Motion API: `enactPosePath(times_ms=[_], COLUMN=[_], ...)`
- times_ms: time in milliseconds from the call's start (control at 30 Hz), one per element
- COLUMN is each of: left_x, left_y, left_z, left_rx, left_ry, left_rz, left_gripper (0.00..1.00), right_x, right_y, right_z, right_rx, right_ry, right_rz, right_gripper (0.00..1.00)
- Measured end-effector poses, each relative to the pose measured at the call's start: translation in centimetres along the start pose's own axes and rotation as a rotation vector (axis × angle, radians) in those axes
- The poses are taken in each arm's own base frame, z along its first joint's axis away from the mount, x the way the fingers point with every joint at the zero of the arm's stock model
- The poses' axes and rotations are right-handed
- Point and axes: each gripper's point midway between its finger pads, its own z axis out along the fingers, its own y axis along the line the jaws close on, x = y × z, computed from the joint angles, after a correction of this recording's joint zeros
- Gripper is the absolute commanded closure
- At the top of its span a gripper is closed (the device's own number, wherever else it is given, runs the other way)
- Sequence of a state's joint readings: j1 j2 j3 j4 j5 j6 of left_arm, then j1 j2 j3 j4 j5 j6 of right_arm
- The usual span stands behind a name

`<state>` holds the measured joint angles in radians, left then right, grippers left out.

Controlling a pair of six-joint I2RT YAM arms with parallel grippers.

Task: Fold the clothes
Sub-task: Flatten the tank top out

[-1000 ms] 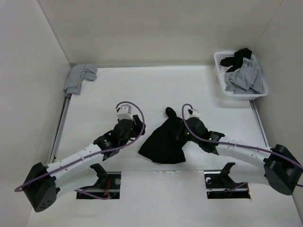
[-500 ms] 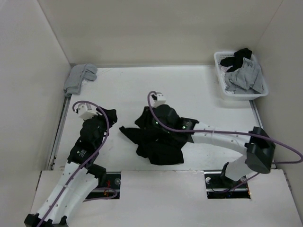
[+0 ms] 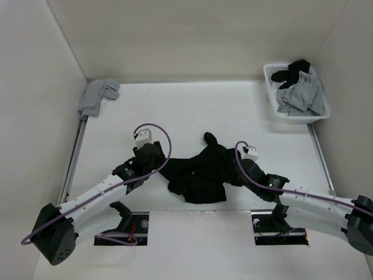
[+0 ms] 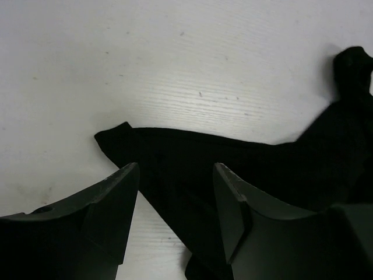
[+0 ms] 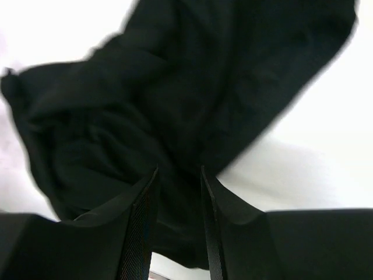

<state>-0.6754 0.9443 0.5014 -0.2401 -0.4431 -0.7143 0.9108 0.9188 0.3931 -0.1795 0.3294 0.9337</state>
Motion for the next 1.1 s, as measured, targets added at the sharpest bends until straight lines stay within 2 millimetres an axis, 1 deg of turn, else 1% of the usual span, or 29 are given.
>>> enactPosePath(times_ms=[100,200,300,400,433,467,500,533,567,600,667,733,767,800,833,867,900,933,967,1000,1033,1067,1100], left_x=[0.3,1.6,2.8,3.2,3.2,3.4,3.6,3.8,3.9,3.9,3.7,3.2,2.6,1.6,0.6,-2.4,-4.7,-8.0,-11.7,-15.8,-20.0,-24.0,-27.4], left_y=[1.3,2.7,3.4,3.7,3.8,3.8,3.8,3.6,3.5,3.3,3.1,2.9,2.7,2.2,1.8,0.6,-0.1,-1.2,-2.3,-3.5,-4.5,-5.5,-6.1], left_z=[1.0,2.4,2.9,3.3,3.5,3.6,3.8,4.1,4.3,4.3,4.5,4.5,4.6,4.6,4.7,4.9,5.1,5.2,5.2,5.1,4.5,3.4,2.1], left_rx=[-0.060,-0.128,-0.159,-0.169,-0.172,-0.175,-0.173,-0.167,-0.160,-0.153,-0.137,-0.128,-0.124,-0.113,-0.104,-0.082,-0.070,-0.052,-0.031,-0.002,0.028,0.064,0.088], left_ry=[0.003,0.050,0.083,0.090,0.088,0.093,0.097,0.103,0.108,0.107,0.103,0.092,0.081,0.060,0.041,-0.010,-0.053,-0.101,-0.161,-0.233,-0.305,-0.379,-0.440], left_rz=[-0.010,0.003,0.021,0.021,0.017,0.017,0.015,0.010,0.008,-0.003,-0.013,-0.026,-0.036,-0.052,-0.070,-0.115,-0.148,-0.186,-0.225,-0.264,-0.303,-0.336,-0.360], left_gripper=[0.47,0.47,0.47,0.47,0.51,0.58,0.68,0.83,0.91,0.93,0.98,0.99,1.00,1.00,1.00,1.00,1.00,1.00,1.00,1.00,1.00,1.00,1.00], right_x=[1.2,2.2,3.7,5.9,6.8,7.3,7.7,7.7,7.9,7.8,6.4,3.3,0.9,-0.4,-2.6,-7.4,-11.2,-14.7,-19.3,-23.3,-26.8,-30.7,-33.8], right_y=[-1.3,-1.9,-1.2,-0.5,-0.8,-1.1,-1.2,-0.8,-0.8,-0.8,-0.9,-0.4,0.6,1.1,1.7,3.1,4.1,5.2,6.8,8.3,9.3,10.9,12.0], right_z=[0.0,-0.1,-0.7,-1.2,-1.3,-1.2,-1.0,-0.8,-0.5,-0.2,0.5,1.2,1.5,1.6,1.6,1.7,1.8,1.6,1.2,0.6,-0.1,-1.3,-2.6], right_rx=[0.035,0.053,0.030,0.005,0.011,0.020,0.021,0.011,0.012,0.013,0.027,0.027,0.009,-0.001,-0.009,-0.023,-0.035,-0.049,-0.075,-0.105,-0.115,-0.146,-0.159], right_ry=[0.032,0.069,0.120,0.184,0.211,0.228,0.238,0.240,0.249,0.249,0.221,0.154,0.102,0.074,0.040,-0.040,-0.106,-0.158,-0.230,-0.296,-0.345,-0.414,-0.464], right_rz=[0.013,0.019,0.014,0.011,0.009,0.014,0.023,0.033,0.037,0.042,0.050,0.069,0.079,0.082,0.087,0.093,0.100,0.104,0.104,0.100,0.091,0.081,0.066], right_gripper=[0.59,0.57,0.56,0.56,0.60,0.69,0.77,0.93,0.97,0.98,1.00,1.00,1.00,1.00,1.00,1.00,1.00,1.00,1.00,1.00,1.00,1.00,1.00])
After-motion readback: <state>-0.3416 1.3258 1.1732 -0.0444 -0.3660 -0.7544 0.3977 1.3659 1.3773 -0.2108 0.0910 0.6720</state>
